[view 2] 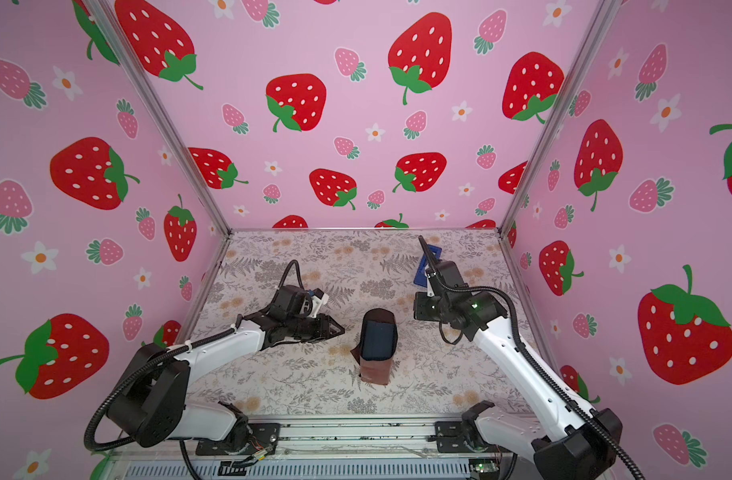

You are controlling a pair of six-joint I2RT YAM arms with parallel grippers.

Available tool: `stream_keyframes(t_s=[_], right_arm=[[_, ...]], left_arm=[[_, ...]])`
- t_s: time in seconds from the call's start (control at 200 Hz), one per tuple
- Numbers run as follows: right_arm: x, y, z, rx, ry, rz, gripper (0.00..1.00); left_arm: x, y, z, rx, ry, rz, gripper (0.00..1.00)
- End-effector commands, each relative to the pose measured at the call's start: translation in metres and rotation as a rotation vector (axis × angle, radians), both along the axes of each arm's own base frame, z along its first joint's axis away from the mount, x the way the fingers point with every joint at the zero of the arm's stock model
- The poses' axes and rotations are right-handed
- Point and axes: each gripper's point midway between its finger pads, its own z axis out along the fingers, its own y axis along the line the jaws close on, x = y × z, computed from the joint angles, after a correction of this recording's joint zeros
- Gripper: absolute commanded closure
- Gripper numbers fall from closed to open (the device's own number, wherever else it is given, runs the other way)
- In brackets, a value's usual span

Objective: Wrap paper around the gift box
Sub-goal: 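Open the right gripper and draw it back from the upright box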

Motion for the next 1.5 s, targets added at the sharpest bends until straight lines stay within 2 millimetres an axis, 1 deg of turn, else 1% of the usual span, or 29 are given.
stream_keyframes(t_s=[0.0, 0.035, 0.12, 0.175, 0.26, 0.335, 0.44, 0.495, 0.545, 0.59, 0.65, 0.76, 0.855, 0.925, 1.031, 1.131, 1.166, 1.241, 1.301, 1.346, 1.401, 1.446, 1.496], right_arm=[[-0.024, 0.02, -0.055, 0.104, 0.161, 0.088, 0.88], [-0.03, 0.026, -0.069, 0.137, 0.195, 0.102, 0.89], [-0.04, 0.042, -0.093, 0.228, 0.254, 0.147, 0.91], [-0.044, 0.05, -0.105, 0.277, 0.284, 0.162, 0.91], [-0.041, 0.062, -0.115, 0.326, 0.294, 0.195, 0.92], [-0.038, 0.072, -0.119, 0.346, 0.299, 0.224, 0.93], [-0.031, 0.087, -0.121, 0.38, 0.305, 0.259, 0.93], [-0.027, 0.095, -0.122, 0.393, 0.304, 0.281, 0.93], [-0.024, 0.102, -0.125, 0.397, 0.307, 0.301, 0.93], [-0.02, 0.109, -0.129, 0.396, 0.308, 0.322, 0.92], [-0.017, 0.119, -0.133, 0.396, 0.321, 0.354, 0.93], [-0.014, 0.142, -0.137, 0.413, 0.33, 0.425, 0.92], [-0.013, 0.166, -0.141, 0.429, 0.342, 0.488, 0.93], [-0.016, 0.186, -0.143, 0.441, 0.358, 0.547, 0.93], [-0.021, 0.215, -0.138, 0.456, 0.355, 0.636, 0.93], [-0.029, 0.236, -0.13, 0.474, 0.356, 0.714, 0.92], [-0.033, 0.242, -0.126, 0.485, 0.356, 0.741, 0.9], [-0.036, 0.244, -0.122, 0.477, 0.349, 0.76, 0.89], [-0.028, 0.237, -0.122, 0.418, 0.317, 0.713, 0.88], [-0.017, 0.226, -0.122, 0.353, 0.275, 0.657, 0.82], [-0.006, 0.212, -0.118, 0.279, 0.22, 0.593, 0.72], [0.001, 0.202, -0.11, 0.249, 0.178, 0.557, 0.67], [0.007, 0.189, -0.101, 0.224, 0.131, 0.517, 0.58]], left_arm=[[-0.011, -0.017, -0.007, -0.021, 0.018, -0.04, 0.64], [-0.015, -0.02, -0.01, -0.015, 0.025, -0.048, 0.66], [-0.02, -0.02, -0.016, -0.01, 0.033, -0.048, 0.68], [-0.023, -0.017, -0.018, -0.006, 0.035, -0.041, 0.68], [-0.027, -0.011, -0.021, 0.016, 0.035, -0.036, 0.68], [-0.03, -0.004, -0.022, 0.06, 0.027, -0.042, 0.68], [-0.031, 0.013, -0.02, 0.146, 0.002, -0.03, 0.67], [-0.028, 0.026, -0.019, 0.187, -0.009, 0.004, 0.64], [-0.023, 0.044, -0.018, 0.242, -0.017, 0.064, 0.59], [-0.021, 0.059, -0.017, 0.282, -0.019, 0.113, 0.57], [-0.017, 0.075, -0.012, 0.295, -0.027, 0.162, 0.55], [-0.013, 0.1, -0.004, 0.298, -0.04, 0.232, 0.5], [-0.013, 0.116, -0.001, 0.3, -0.044, 0.272, 0.45], [-0.013, 0.123, 0.002, 0.288, -0.042, 0.289, 0.43], [-0.013, 0.129, 0.004, 0.26, -0.028, 0.307, 0.42], [-0.012, 0.127, 0.006, 0.229, -0.03, 0.307, 0.41], [-0.012, 0.123, 0.009, 0.208, -0.038, 0.29, 0.41], [-0.012, 0.115, 0.013, 0.16, -0.05, 0.259, 0.39], [-0.011, 0.11, 0.016, 0.13, -0.058, 0.246, 0.38], [-0.01, 0.106, 0.019, 0.106, -0.066, 0.232, 0.37], [-0.008, 0.1, 0.024, 0.071, -0.079, 0.211, 0.36], [-0.007, 0.096, 0.03, 0.046, -0.094, 0.195, 0.36], [-0.007, 0.093, 0.033, 0.036, -0.105, 0.184, 0.36]])
